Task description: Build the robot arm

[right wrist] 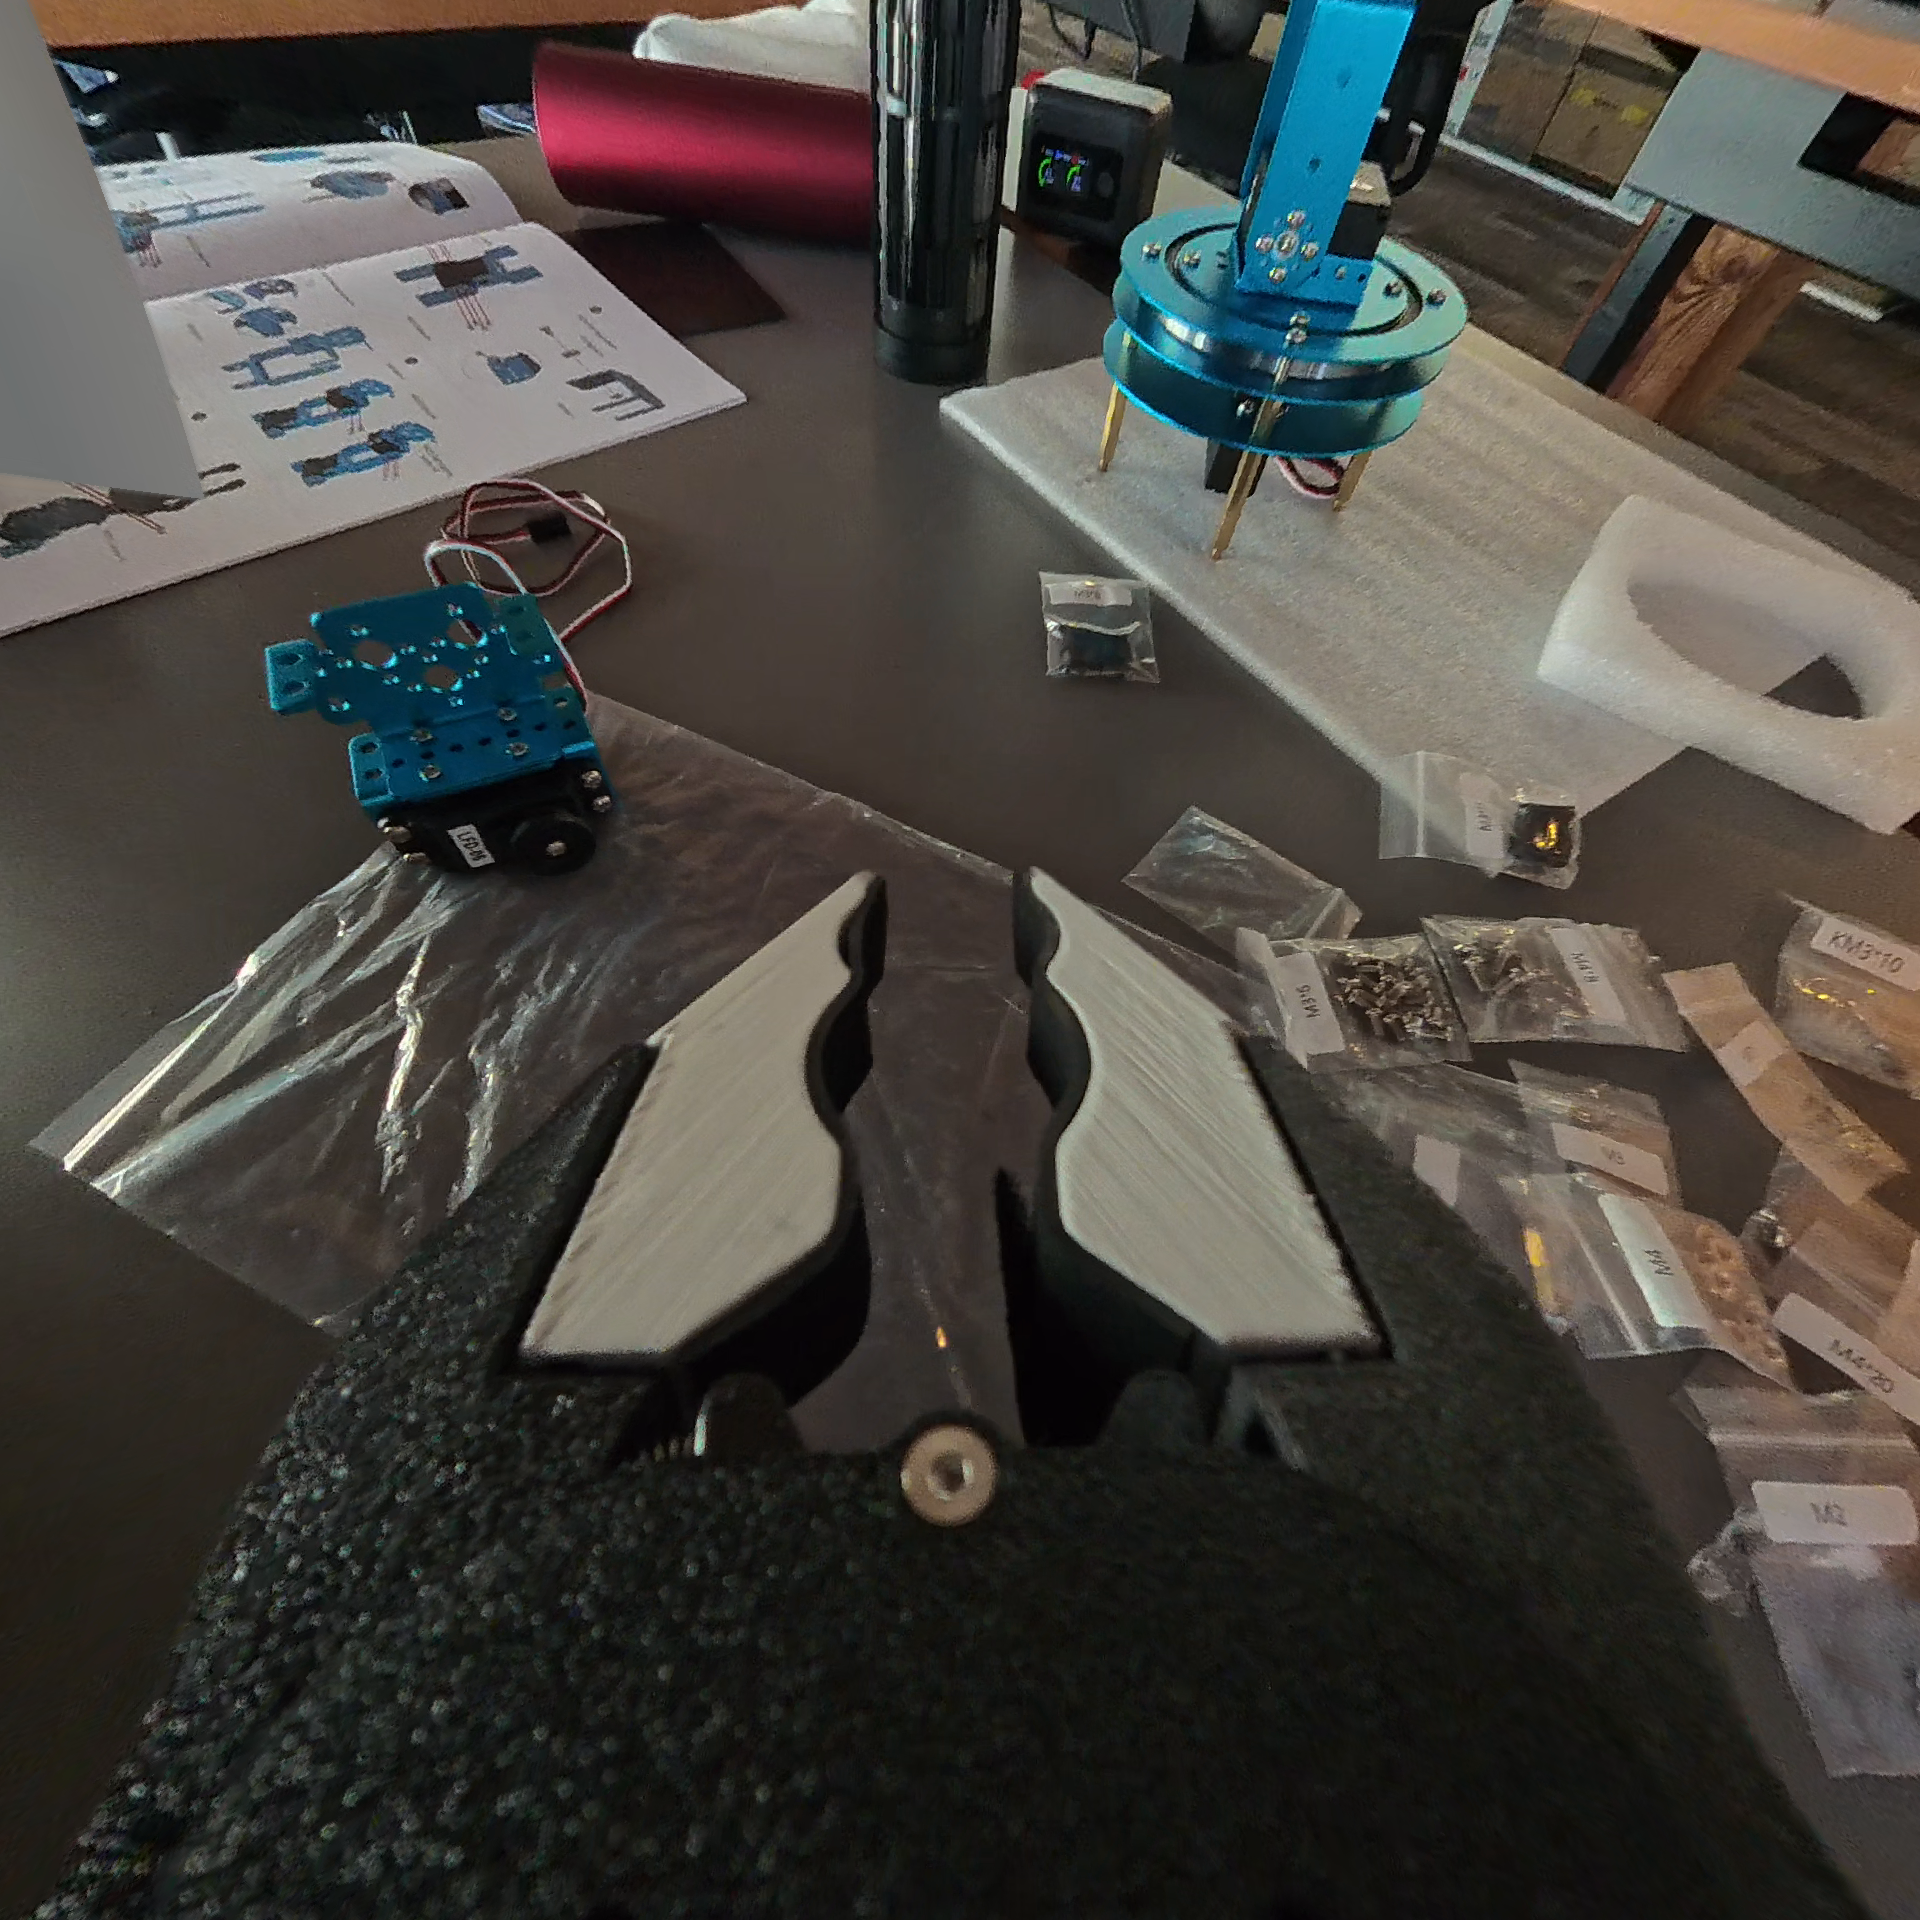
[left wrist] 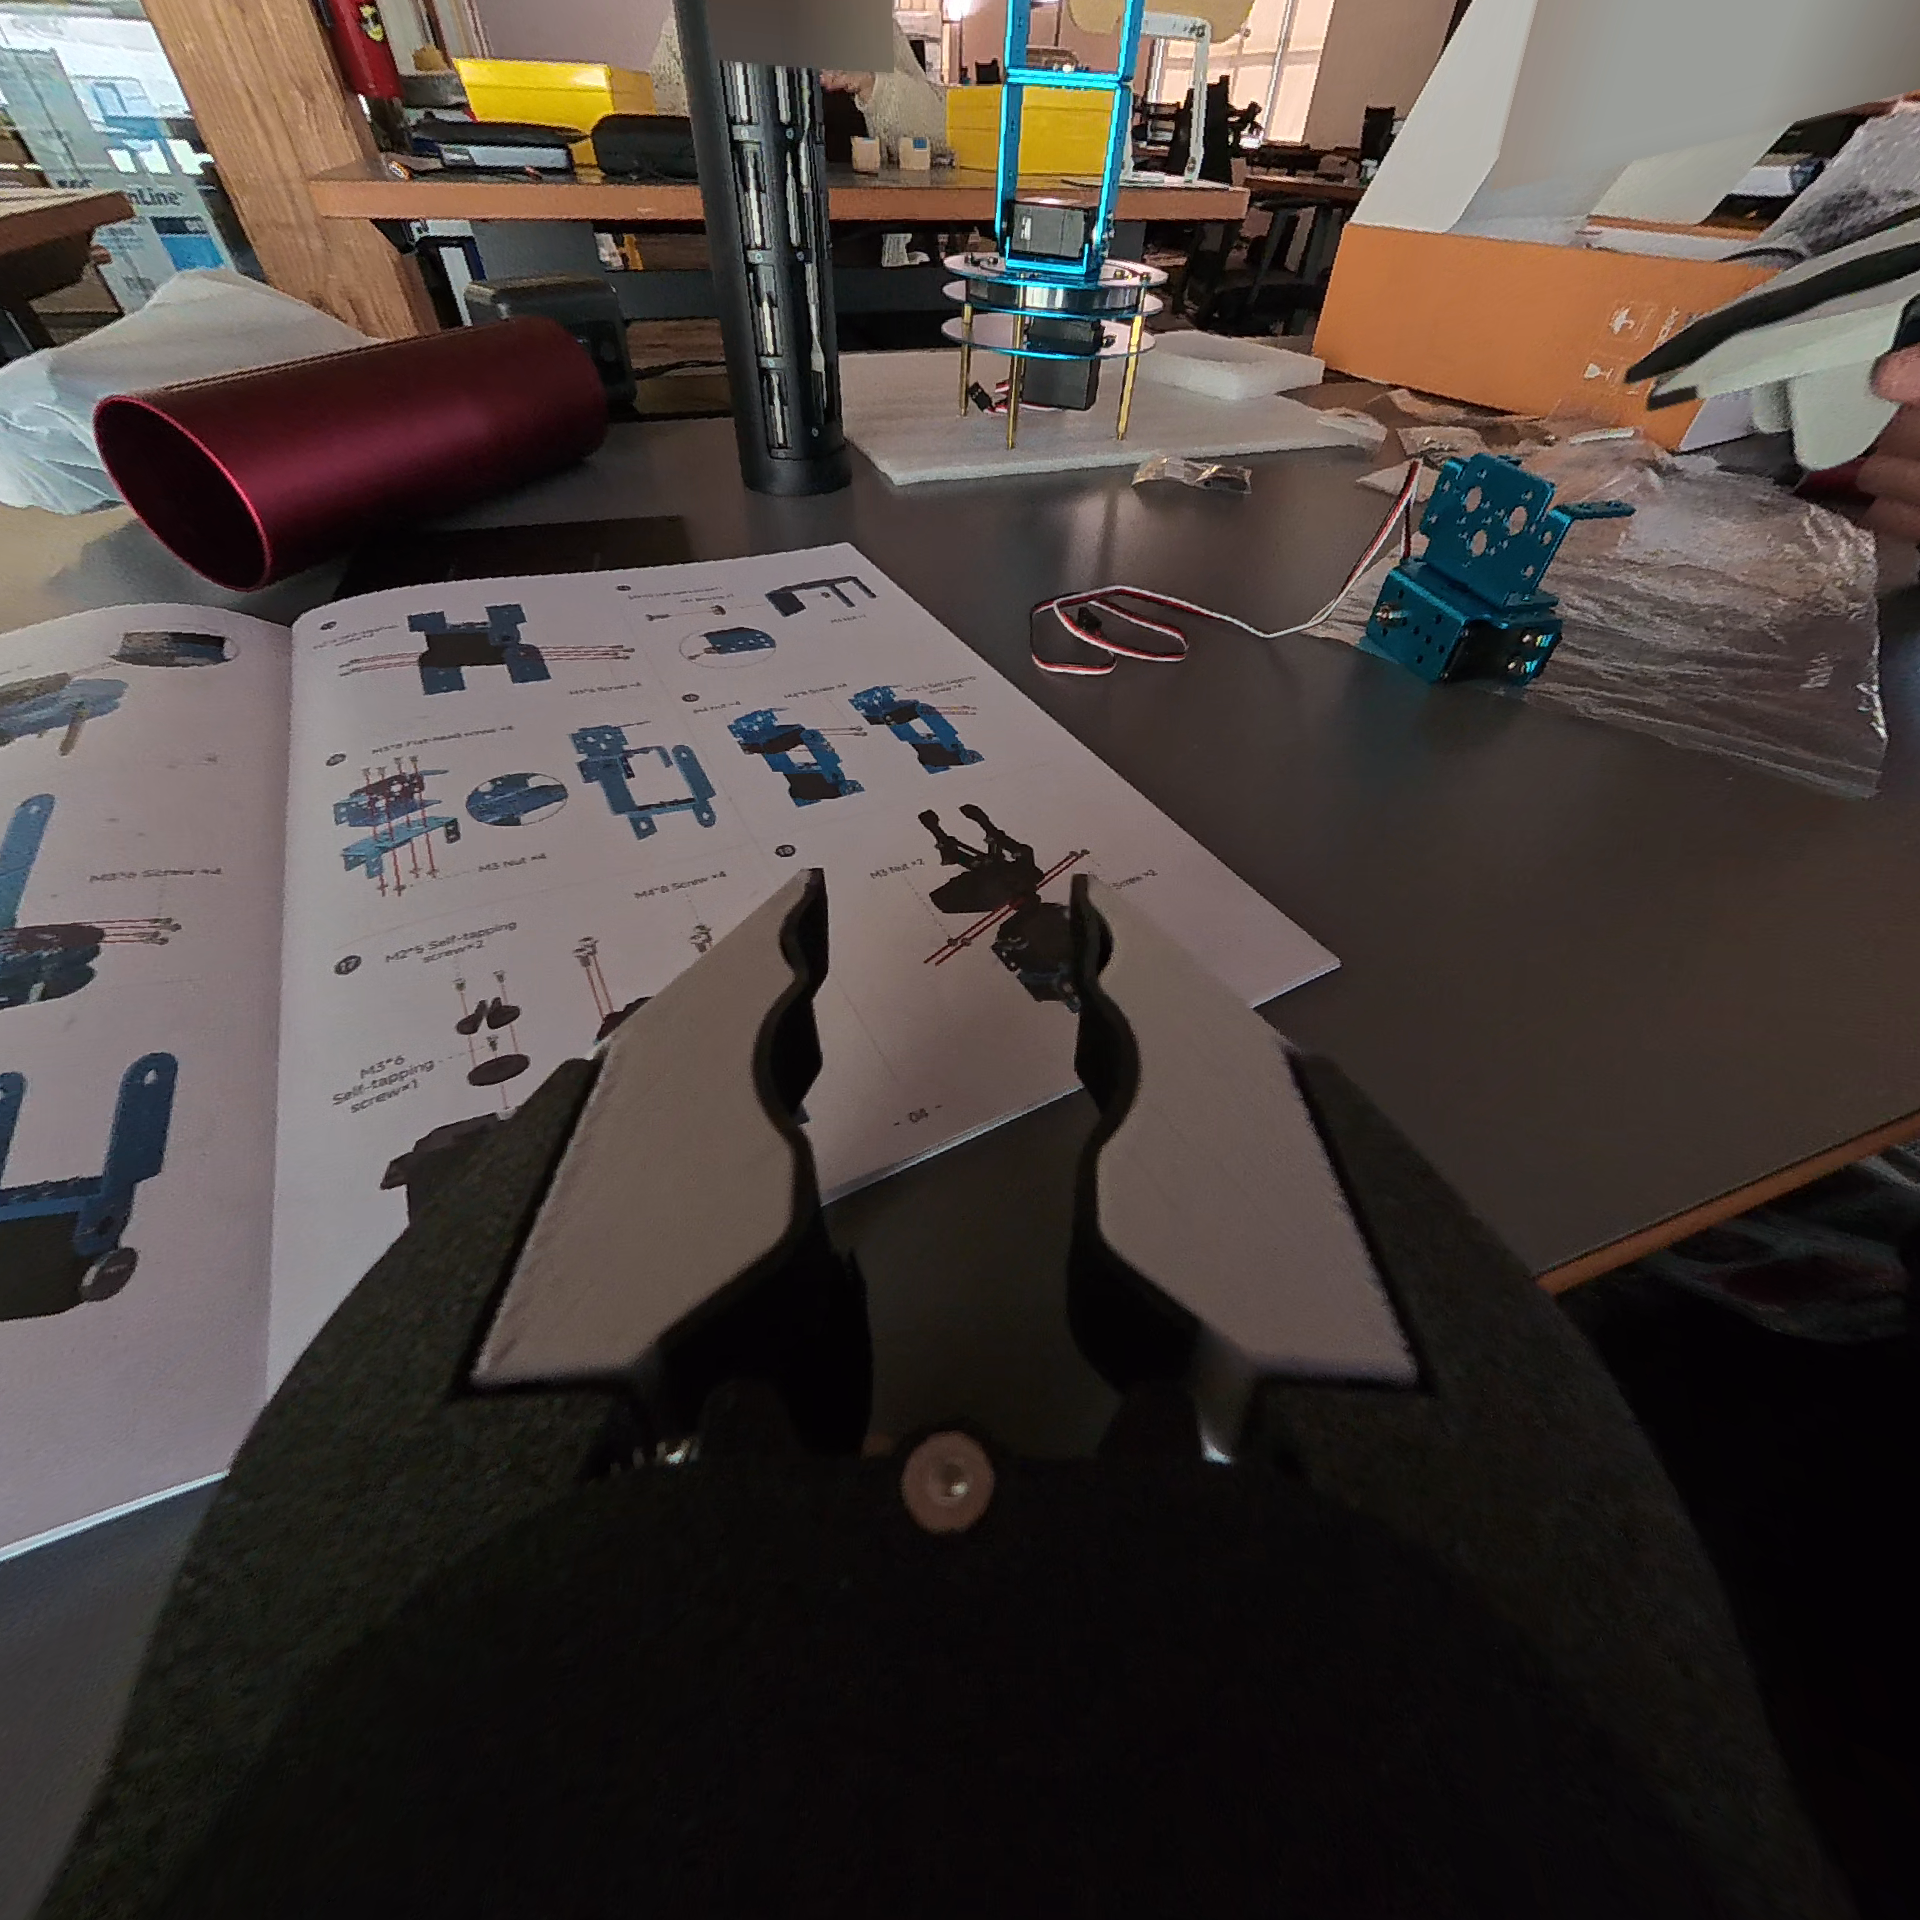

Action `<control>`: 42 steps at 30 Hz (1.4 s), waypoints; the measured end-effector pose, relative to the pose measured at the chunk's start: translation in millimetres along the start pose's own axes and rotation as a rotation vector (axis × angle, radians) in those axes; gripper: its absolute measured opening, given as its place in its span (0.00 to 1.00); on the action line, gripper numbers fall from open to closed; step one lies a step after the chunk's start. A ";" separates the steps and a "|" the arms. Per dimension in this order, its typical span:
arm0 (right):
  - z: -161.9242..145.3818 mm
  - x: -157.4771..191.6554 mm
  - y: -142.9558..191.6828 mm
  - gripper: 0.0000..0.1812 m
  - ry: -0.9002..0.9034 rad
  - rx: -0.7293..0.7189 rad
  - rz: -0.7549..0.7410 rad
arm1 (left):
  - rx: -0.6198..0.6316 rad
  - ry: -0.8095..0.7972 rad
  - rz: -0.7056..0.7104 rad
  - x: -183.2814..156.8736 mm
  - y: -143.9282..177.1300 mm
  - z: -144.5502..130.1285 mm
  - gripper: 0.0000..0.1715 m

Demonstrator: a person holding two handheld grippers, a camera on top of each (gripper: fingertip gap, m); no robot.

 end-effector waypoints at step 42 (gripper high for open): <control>-1.0 10.7 -0.7 0.09 -0.007 0.011 0.054 | -0.011 -0.013 0.017 1.1 0.2 -0.2 0.21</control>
Point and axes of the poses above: each gripper's, where its closed fingertips meet, y back along the fingers, z out of its top, x = y × z across the jaws, the point moved 4 cm from there along y, back along the fingers, and after that the axes turned 13 degrees about -x, right-handed, at the moved point
